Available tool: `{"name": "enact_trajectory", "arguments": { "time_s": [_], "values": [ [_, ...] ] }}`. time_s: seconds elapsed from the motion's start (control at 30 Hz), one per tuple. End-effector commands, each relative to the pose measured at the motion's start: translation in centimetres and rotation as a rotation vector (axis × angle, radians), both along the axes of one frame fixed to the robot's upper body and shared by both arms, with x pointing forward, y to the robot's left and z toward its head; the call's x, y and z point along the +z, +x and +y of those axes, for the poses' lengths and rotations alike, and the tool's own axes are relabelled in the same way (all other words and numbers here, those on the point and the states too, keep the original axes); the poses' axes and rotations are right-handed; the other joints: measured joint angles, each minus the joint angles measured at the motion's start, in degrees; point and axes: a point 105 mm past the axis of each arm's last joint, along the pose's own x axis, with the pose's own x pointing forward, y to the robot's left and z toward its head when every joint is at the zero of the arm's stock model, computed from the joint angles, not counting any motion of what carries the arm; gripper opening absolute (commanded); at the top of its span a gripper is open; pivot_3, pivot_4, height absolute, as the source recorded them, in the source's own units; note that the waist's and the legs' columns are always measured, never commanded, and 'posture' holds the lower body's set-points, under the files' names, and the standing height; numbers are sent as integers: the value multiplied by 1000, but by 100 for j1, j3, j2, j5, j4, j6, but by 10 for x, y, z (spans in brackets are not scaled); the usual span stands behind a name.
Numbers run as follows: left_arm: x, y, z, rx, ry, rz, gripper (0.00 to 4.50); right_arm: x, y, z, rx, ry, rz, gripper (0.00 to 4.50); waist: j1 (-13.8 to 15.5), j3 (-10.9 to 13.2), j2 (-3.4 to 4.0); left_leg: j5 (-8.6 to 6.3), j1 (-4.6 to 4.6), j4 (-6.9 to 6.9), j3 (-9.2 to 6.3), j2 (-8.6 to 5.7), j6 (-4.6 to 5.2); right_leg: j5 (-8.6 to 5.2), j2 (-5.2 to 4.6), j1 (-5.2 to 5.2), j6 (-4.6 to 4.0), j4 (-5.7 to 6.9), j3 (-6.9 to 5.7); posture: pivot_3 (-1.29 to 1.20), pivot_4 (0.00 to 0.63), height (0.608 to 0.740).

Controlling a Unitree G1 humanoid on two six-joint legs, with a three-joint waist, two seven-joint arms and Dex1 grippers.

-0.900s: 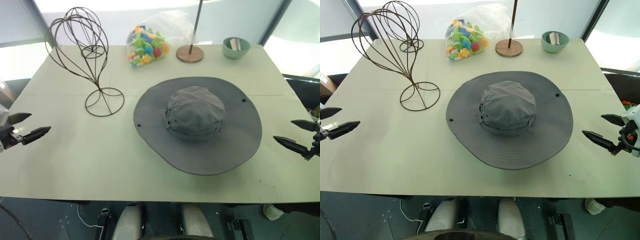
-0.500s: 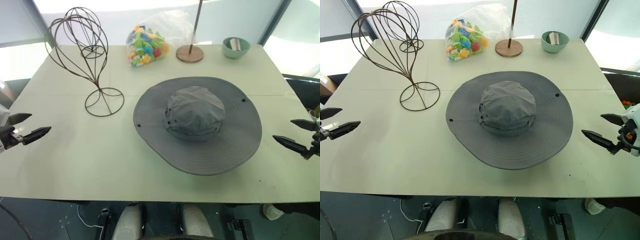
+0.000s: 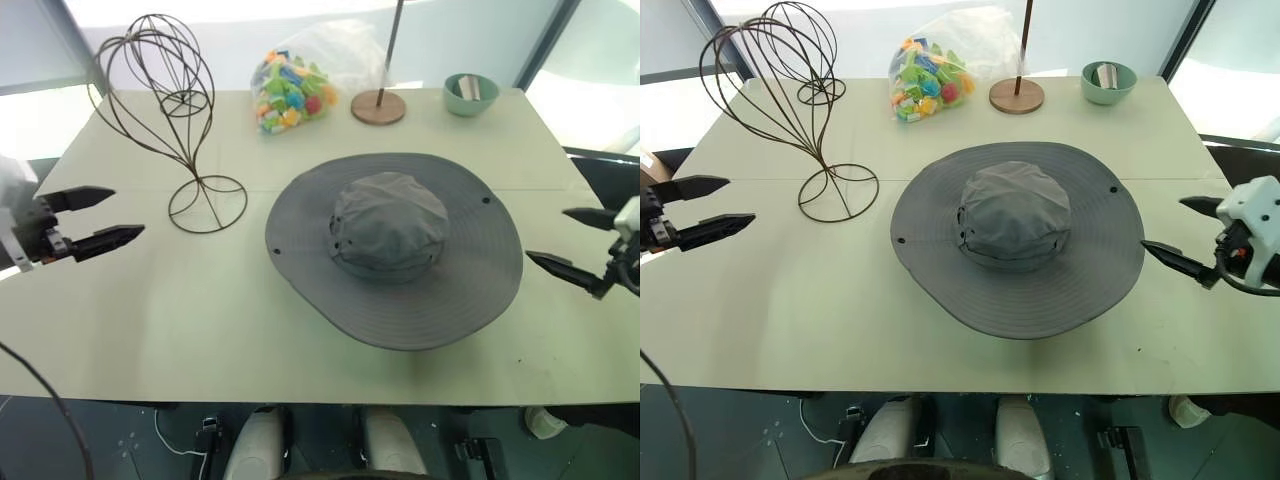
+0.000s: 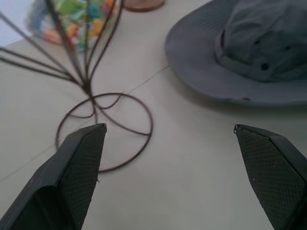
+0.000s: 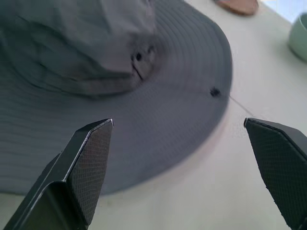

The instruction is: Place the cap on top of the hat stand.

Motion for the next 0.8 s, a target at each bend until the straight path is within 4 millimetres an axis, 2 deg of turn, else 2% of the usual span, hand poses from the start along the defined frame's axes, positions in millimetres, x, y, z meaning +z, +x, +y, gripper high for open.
{"name": "enact_trajectory", "arguments": {
  "time_s": [0.03, 0.1, 0.2, 0.33, 0.43, 0.57, 0.63, 0.67, 0.73, 0.8],
  "values": [
    [5, -13, -32, -189, 56, 36, 4458, 17, -18, 48, 173, -88, -48, 4500, 5, 0, 0, 0, -1, 0, -1, 1, 0, 0, 2, -1, 0, -1, 0, 0, 150, 739],
    [3, -19, -45, -276, 83, 62, 4458, 12, -31, 69, 250, -111, -31, 4500, 10, 0, -1, 0, -1, 1, -2, 2, 0, 0, 7, 1, 0, -2, 0, 0, 150, 739],
    [1, -26, -62, -396, 114, 90, 4458, -2, -47, 88, 324, -180, 4, 4500, 37, 1, -2, 0, -1, 5, -2, 1, 0, 0, 11, 5, 0, -3, 0, 0, 150, 739],
    [2, -23, -75, -475, 116, 94, 4458, -25, -71, 99, 402, -292, 65, 4500, 60, 2, -6, 0, -1, 18, -7, -2, 0, 0, 14, 18, 0, -7, -5, 0, 150, 739],
    [0, -21, -80, -507, 115, 99, 4458, -47, -84, 91, 431, -448, 110, 4500, 38, 2, -10, 0, 1, 20, -8, -3, 1, 0, 17, 22, 2, -8, -6, 0, 150, 739],
    [-3, -16, -86, -520, 115, 85, 4458, -63, -83, 85, 407, -511, 85, 4500, 16, 3, -14, 0, 4, 21, -8, 1, 1, 0, 24, 22, 3, -7, -5, 0, 150, 739],
    [0, -14, -89, -524, 95, 76, 4458, -72, -76, 85, 377, -542, 44, 4500, 14, 3, -18, 1, 5, 23, -8, 5, 1, 0, 33, 22, 2, -6, -1, 0, 150, 739],
    [1, -13, -91, -524, 92, 69, 4458, -83, -72, 86, 365, -575, 16, 4500, 14, 4, -20, 1, 5, 24, -10, 7, 1, 0, 36, 22, 2, -6, -1, 0, 150, 739],
    [1, -11, -92, -524, 92, 58, 4458, -99, -69, 93, 368, -598, -30, 4500, 20, 1, -26, 1, 5, 24, -12, 8, 0, 0, 39, 21, 2, -5, 0, 0, 150, 739],
    [1, -11, -93, -523, 95, 54, 4458, -105, -61, 105, 319, -553, -102, 4500, 24, 1, -25, 1, 2, 23, -12, 8, 0, 0, 40, 17, 1, -5, 2, 0, 150, 739]
  ]
}}
